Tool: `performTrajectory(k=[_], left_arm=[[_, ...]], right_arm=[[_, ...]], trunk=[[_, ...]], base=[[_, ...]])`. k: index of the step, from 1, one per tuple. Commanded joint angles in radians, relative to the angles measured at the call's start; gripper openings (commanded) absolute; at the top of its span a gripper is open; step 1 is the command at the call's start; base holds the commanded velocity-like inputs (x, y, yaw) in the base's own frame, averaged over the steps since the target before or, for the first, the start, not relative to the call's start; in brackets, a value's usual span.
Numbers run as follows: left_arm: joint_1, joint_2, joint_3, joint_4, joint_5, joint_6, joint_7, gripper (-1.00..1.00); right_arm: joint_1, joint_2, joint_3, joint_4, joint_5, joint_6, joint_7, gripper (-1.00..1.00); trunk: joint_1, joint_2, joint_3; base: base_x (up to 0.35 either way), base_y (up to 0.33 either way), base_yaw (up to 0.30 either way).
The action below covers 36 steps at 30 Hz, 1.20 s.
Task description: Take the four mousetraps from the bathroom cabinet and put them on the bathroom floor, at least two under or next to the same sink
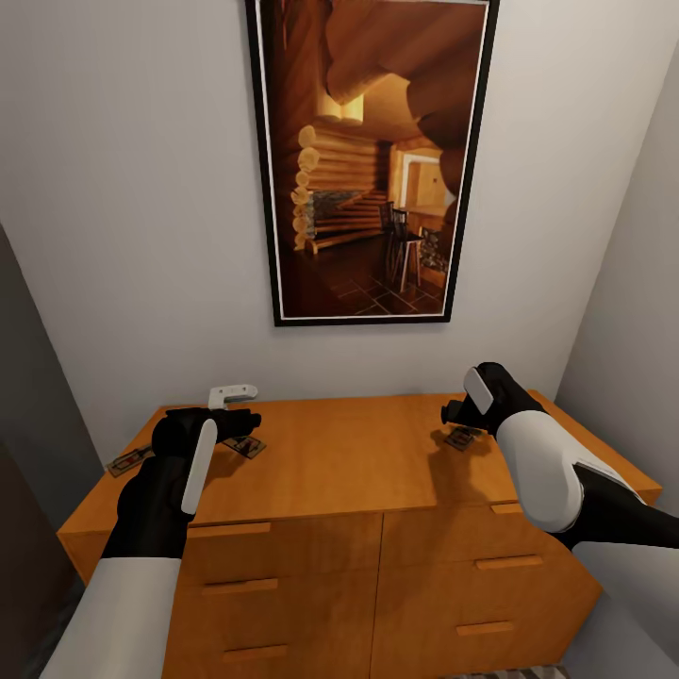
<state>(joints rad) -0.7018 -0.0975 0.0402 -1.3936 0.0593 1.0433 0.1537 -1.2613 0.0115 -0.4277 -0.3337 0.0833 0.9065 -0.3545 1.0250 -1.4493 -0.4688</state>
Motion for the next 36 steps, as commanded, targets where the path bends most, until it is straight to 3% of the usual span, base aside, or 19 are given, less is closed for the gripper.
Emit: performTrajectory(k=[1,10,23,36], left_arm=[[-0.001,-0.001,0.001,-0.001,0.007,0.004,0.006,1.00],[-0.001,-0.001,0.001,-0.001,0.007,0.004,0.006,1.00],[-0.001,-0.001,0.001,-0.001,0.007,0.004,0.006,1.00],[-0.001,-0.001,0.001,-0.001,0.007,0.004,0.006,1.00]], right_arm=[[-0.001,0.001,-0.008,-0.001,0.008,0.004,0.000,1.00],[0.000,0.001,-0.009,0.006,0.007,-0.004,0.000,1.00],[0.000,-0.002,-0.011,0.117,0.007,-0.080,0.000,1.00],[0.000,-0.002,-0.011,0.135,0.007,-0.093,0.000,1.00]], trunk=[[0.000,-0.001,-0.001],[0.000,-0.001,-0.001],[0.000,-0.001,-0.001],[0.000,-0.001,-0.001]], base=[[0.000,0.000,0.000],[0.000,0.000,0.000],[0.000,0.000,0.000],[0.000,0.000,0.000]])
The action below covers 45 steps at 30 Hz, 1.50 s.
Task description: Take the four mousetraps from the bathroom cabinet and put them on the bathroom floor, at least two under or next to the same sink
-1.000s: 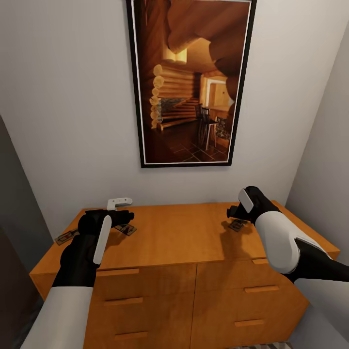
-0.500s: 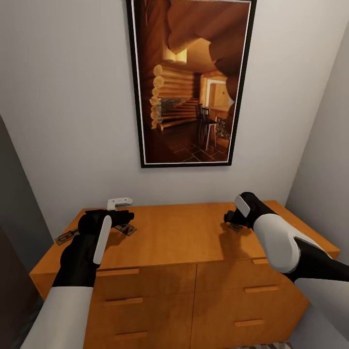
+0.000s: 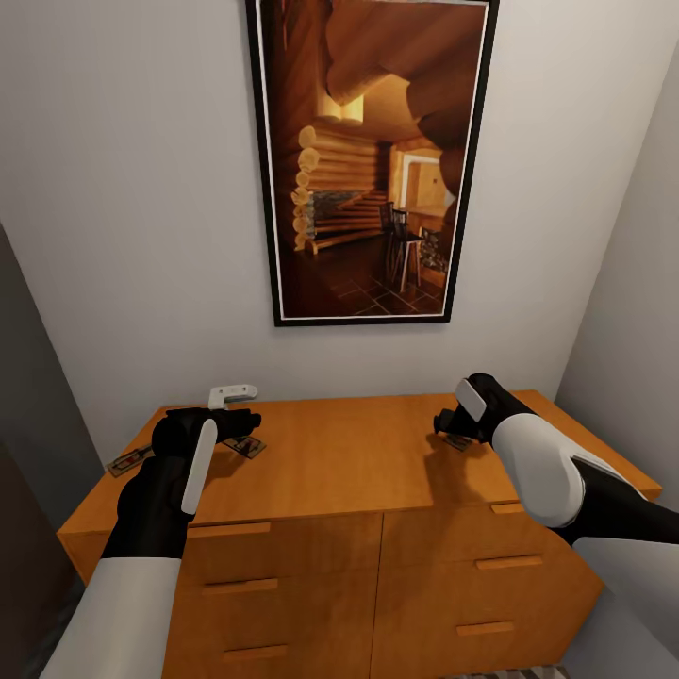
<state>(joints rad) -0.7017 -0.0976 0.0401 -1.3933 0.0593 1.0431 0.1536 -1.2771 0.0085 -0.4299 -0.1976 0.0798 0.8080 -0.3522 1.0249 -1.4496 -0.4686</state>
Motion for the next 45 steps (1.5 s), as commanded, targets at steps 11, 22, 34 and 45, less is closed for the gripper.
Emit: performTrajectory(k=[11,22,34,45], left_arm=[[-0.001,-0.001,0.001,-0.001,0.007,0.004,0.006,1.00],[-0.001,-0.001,0.001,-0.001,0.007,0.004,0.006,1.00],[-0.001,-0.001,0.001,-0.001,0.008,0.004,0.006,1.00],[-0.001,0.000,0.002,-0.001,0.010,0.004,0.006,1.00]], right_arm=[[0.016,0.001,-0.009,0.001,0.011,0.005,-0.002,1.00],[0.015,-0.001,-0.009,0.001,0.011,0.004,-0.002,1.00],[0.015,-0.011,-0.009,0.004,0.011,0.003,-0.003,-1.00],[0.016,-0.018,-0.007,0.038,0.014,0.003,-0.008,-1.00]], trunk=[[0.000,0.000,-0.001],[0.000,0.000,-0.001],[0.000,0.000,-0.001],[0.000,0.000,-0.001]], base=[[0.000,0.000,0.000],[0.000,0.000,0.000],[0.000,0.000,0.000],[0.000,0.000,0.000]])
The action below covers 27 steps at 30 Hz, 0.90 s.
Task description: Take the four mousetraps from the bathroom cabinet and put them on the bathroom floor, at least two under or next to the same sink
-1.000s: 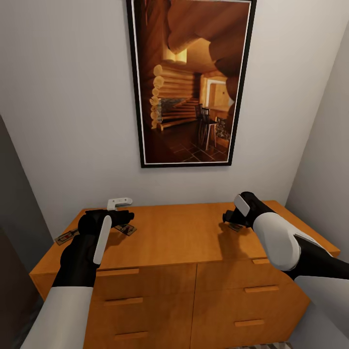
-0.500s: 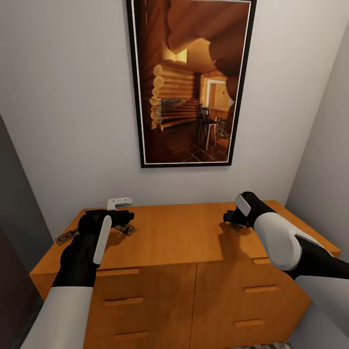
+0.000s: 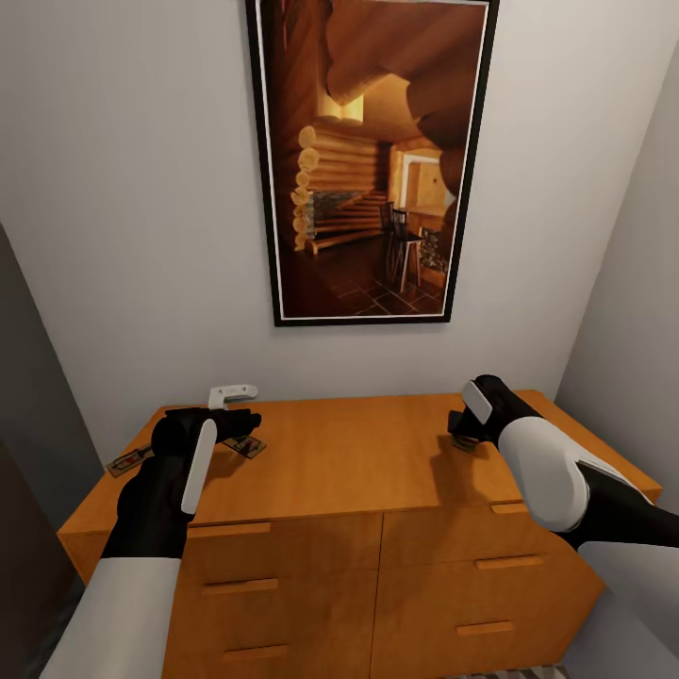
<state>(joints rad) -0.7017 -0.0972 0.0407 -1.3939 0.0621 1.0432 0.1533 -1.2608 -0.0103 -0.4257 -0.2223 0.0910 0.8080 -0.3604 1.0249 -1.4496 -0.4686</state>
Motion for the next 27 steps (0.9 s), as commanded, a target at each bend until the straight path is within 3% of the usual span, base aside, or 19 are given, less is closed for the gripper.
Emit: performTrajectory(k=[1,12,13,16,21,27], left_arm=[[-0.001,-0.001,0.001,-0.001,0.007,0.004,0.006,1.00],[-0.001,-0.001,0.001,-0.002,0.007,0.004,0.006,1.00],[-0.001,-0.001,0.001,-0.003,0.007,0.004,0.006,1.00],[-0.001,-0.001,0.001,-0.002,0.007,0.004,0.006,1.00],[-0.001,-0.001,0.001,-0.002,0.008,0.004,0.006,1.00],[-0.001,-0.001,0.001,-0.002,0.008,0.004,0.006,1.00]], right_arm=[[0.000,0.001,-0.011,0.063,0.003,0.003,-0.002,-1.00],[-0.001,-0.001,-0.004,0.052,0.018,0.032,-0.033,-1.00],[0.000,-0.004,0.003,-0.406,0.013,0.239,-0.033,-1.00],[0.000,-0.004,0.019,-0.434,0.013,0.239,-0.032,-1.00],[-0.001,-0.003,0.089,-0.450,0.008,0.239,-0.028,-1.00],[-0.001,-0.001,0.110,-0.453,0.004,0.239,-0.025,-1.00]], trunk=[[0.000,0.000,-0.001],[0.000,0.000,-0.001],[0.000,0.000,-0.001],[0.000,0.000,-0.001],[0.000,0.000,-0.001],[0.000,0.000,-0.001]], base=[[0.000,0.000,0.000],[0.000,0.000,0.000],[0.000,0.000,0.000],[0.000,0.000,0.000],[0.000,0.000,0.000],[0.000,0.000,0.000]])
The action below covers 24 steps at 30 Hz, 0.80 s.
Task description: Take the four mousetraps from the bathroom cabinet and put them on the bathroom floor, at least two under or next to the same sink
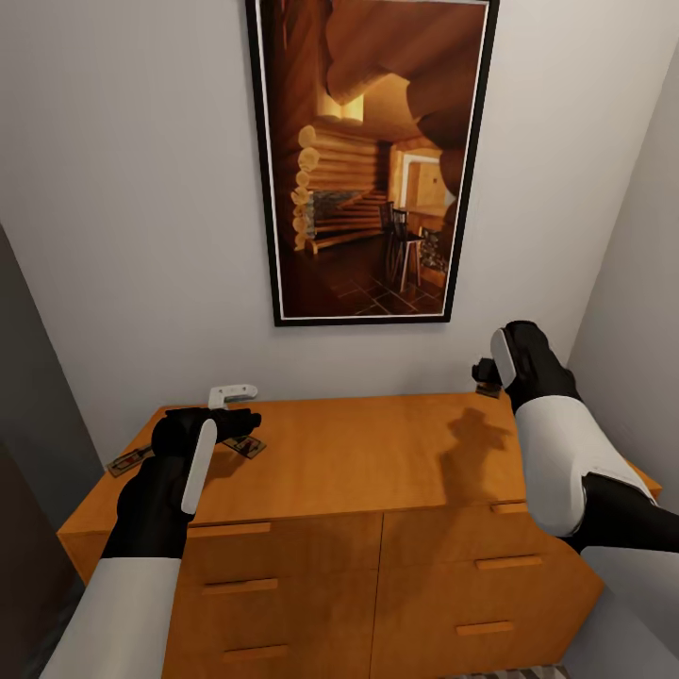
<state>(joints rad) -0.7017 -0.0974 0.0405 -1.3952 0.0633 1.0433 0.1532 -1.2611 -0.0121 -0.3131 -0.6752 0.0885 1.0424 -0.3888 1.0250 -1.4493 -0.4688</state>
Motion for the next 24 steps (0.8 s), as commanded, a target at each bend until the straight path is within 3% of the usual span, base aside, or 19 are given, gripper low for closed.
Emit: performTrajectory(k=[1,20,24], left_arm=[[-0.001,-0.001,0.001,-0.001,0.007,0.004,0.006,1.00],[-0.001,-0.001,0.001,-0.002,0.007,0.004,0.006,1.00],[-0.001,-0.002,0.001,-0.002,0.011,0.004,0.005,1.00]], right_arm=[[-0.001,0.001,-0.002,-0.001,0.006,0.005,0.004,-1.00],[-0.001,-0.001,0.011,0.000,0.004,0.005,0.007,-1.00],[-0.001,-0.002,0.013,0.010,-0.008,0.005,0.038,-1.00]], trunk=[[0.000,-0.001,-0.001],[0.000,-0.001,-0.001],[0.000,-0.001,-0.001]], base=[[0.000,0.000,0.000],[0.000,0.000,0.000],[0.000,0.000,0.000]])
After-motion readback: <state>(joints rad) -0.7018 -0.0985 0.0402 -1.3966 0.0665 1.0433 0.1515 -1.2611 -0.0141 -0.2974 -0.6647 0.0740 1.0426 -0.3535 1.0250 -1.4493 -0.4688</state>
